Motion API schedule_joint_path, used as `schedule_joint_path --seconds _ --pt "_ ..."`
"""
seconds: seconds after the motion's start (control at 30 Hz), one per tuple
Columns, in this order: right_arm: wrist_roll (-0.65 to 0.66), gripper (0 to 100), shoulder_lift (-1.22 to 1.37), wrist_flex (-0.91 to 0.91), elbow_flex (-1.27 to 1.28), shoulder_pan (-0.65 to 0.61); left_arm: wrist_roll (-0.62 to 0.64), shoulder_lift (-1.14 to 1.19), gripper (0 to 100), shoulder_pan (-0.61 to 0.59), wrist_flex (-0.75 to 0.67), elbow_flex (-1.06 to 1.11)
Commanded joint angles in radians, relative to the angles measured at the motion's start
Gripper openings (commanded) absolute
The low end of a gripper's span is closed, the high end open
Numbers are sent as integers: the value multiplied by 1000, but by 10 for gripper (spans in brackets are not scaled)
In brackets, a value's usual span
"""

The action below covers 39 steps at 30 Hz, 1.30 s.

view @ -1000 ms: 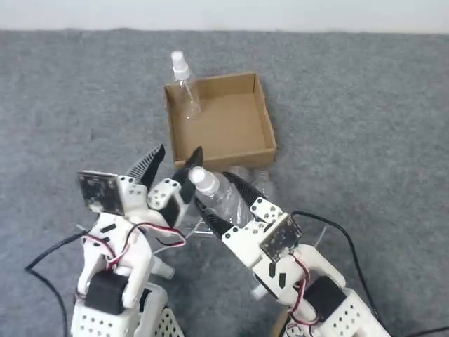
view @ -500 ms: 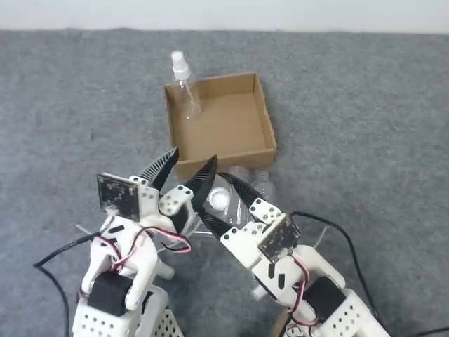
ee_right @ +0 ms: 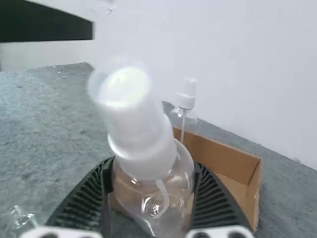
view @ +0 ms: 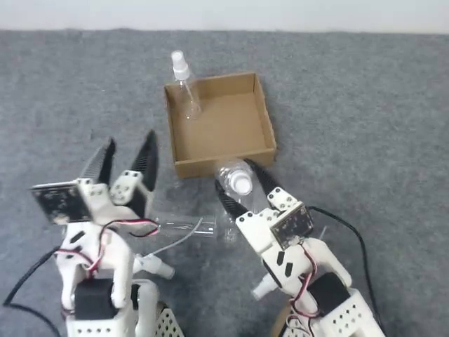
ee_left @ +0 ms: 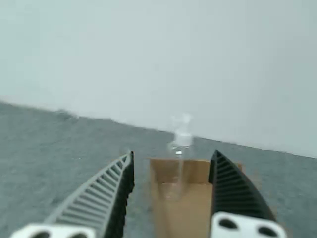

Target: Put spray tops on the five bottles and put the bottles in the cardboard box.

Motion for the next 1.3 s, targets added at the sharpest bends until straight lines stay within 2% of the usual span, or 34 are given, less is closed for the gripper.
schedule_joint_path --seconds 0.0,0.2,0.43,0.63,0.77,0.9,1.27 --pt "-11 7 -22 -30 9 58 15 -5 234 -135 66 -58" --pt "-11 7 -22 -33 20 71 15 -5 235 -247 91 21" --pt "-5 7 -22 -27 20 71 9 -5 235 -267 86 166" --pt "-3 7 -22 -24 25 71 9 -5 236 -253 86 225" --pt "-3 7 -22 -35 38 71 9 -5 236 -199 75 246" --pt "-3 7 -22 -33 15 71 9 -5 236 -140 2 325" --pt "-3 6 -12 -22 -166 65 9 -5 236 -129 -147 401"
